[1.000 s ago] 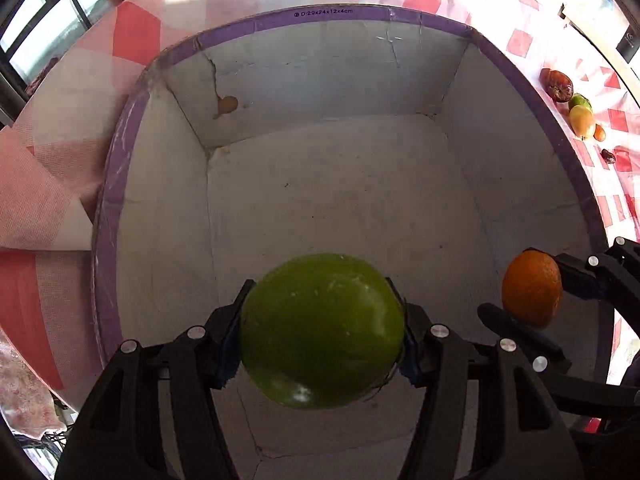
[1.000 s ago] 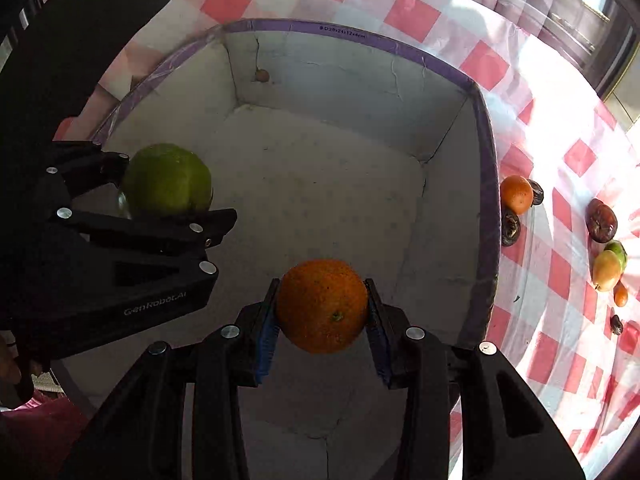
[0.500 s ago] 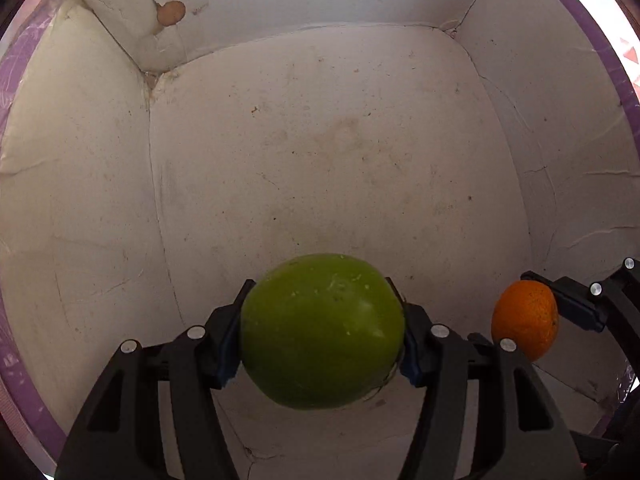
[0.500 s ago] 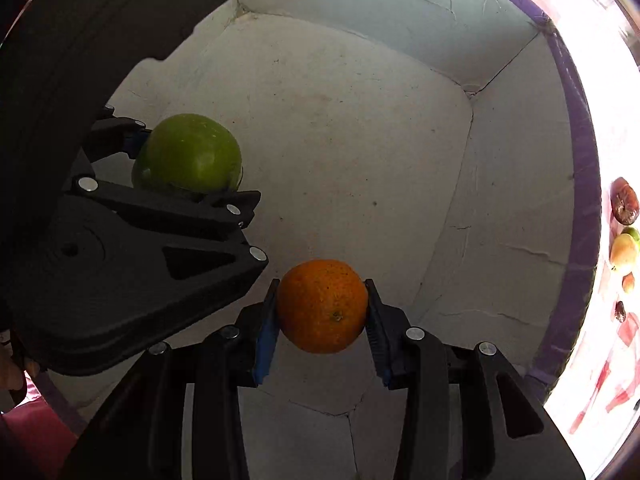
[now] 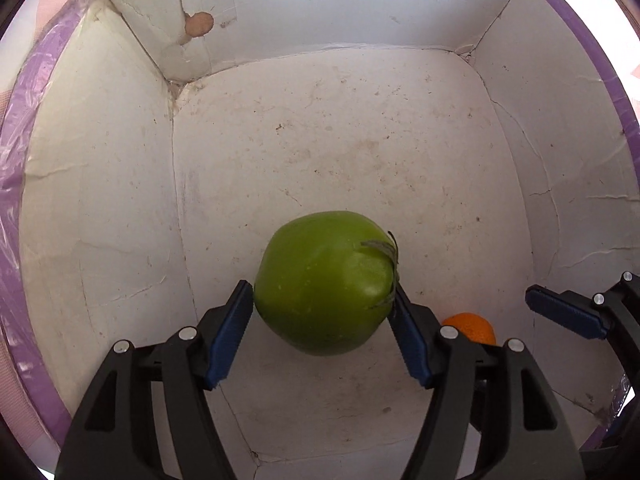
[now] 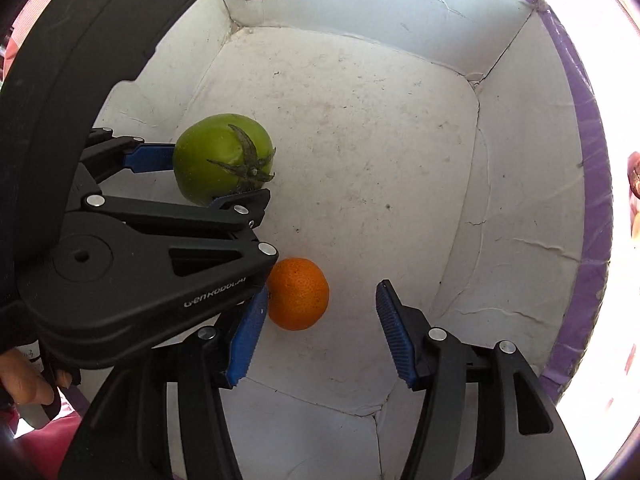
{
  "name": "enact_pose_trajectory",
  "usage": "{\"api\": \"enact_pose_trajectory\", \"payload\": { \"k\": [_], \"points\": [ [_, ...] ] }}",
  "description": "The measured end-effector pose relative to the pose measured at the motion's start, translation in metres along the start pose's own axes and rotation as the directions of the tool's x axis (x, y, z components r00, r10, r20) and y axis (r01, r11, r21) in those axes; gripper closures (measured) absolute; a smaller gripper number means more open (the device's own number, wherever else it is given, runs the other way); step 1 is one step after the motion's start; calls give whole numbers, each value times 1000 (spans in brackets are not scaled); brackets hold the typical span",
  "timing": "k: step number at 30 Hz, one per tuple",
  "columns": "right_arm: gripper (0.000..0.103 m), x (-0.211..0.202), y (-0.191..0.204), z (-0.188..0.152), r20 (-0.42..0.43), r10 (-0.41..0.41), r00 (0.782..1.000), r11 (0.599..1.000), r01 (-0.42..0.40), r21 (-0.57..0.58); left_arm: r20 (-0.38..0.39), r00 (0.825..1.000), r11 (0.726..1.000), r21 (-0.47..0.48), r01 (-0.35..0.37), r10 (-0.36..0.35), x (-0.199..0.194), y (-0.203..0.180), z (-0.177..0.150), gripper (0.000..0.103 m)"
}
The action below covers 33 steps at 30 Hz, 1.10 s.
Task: Organize fruits
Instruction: 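Lift both grippers out of the box and move back toward the fruits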
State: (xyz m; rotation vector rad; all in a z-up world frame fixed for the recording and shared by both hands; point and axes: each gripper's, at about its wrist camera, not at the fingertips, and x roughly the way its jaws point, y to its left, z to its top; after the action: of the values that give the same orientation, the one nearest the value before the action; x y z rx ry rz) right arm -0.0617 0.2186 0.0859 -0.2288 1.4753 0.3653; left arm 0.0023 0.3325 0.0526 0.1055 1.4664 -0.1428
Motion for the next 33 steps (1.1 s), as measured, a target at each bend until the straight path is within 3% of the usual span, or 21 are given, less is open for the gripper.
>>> {"api": "enact_pose_trajectory", "payload": {
  "k": [5, 8, 11, 13, 15, 18, 20, 27, 33],
  "points": [
    [34, -23, 4, -16, 95, 46, 994, 999, -44, -22, 103, 995, 1000, -17, 14, -12, -36, -4, -9, 25],
    [32, -52, 2, -32, 212, 66, 975, 997, -55, -55, 241, 968, 998, -30, -61, 67, -76, -17, -16, 25],
    [25, -98, -7, -54, 371, 69, 926, 997, -52, -57, 370, 925, 996, -67, -63, 84, -128, -25, -20, 24],
    [18, -132, -15, -66, 486, 46, 873, 999, -29, -42, 442, 892, 995, -80, -61, 90, -165, -32, -19, 12],
    [15, -159, -23, -83, 576, -8, 818, 1000, 4, 7, 522, 847, 994, -80, -74, 105, -196, -56, -25, 7],
    [15, -187, -39, -94, 645, -78, 760, 990, -20, 143, 586, 802, 992, -24, -121, 112, -237, -72, -27, 5],
    [15, -195, -55, -104, 657, -116, 745, 971, -55, 233, 607, 787, 990, 7, -141, 108, -256, -87, -24, 5],
    [15, -202, -88, -118, 679, -192, 709, 905, -139, 401, 603, 797, 994, 79, -80, 16, -275, -89, -18, 5],
    [15, -194, -90, -120, 672, -213, 709, 897, -130, 421, 534, 845, 998, 61, -24, -12, -259, -78, -10, 5]
  ]
}}
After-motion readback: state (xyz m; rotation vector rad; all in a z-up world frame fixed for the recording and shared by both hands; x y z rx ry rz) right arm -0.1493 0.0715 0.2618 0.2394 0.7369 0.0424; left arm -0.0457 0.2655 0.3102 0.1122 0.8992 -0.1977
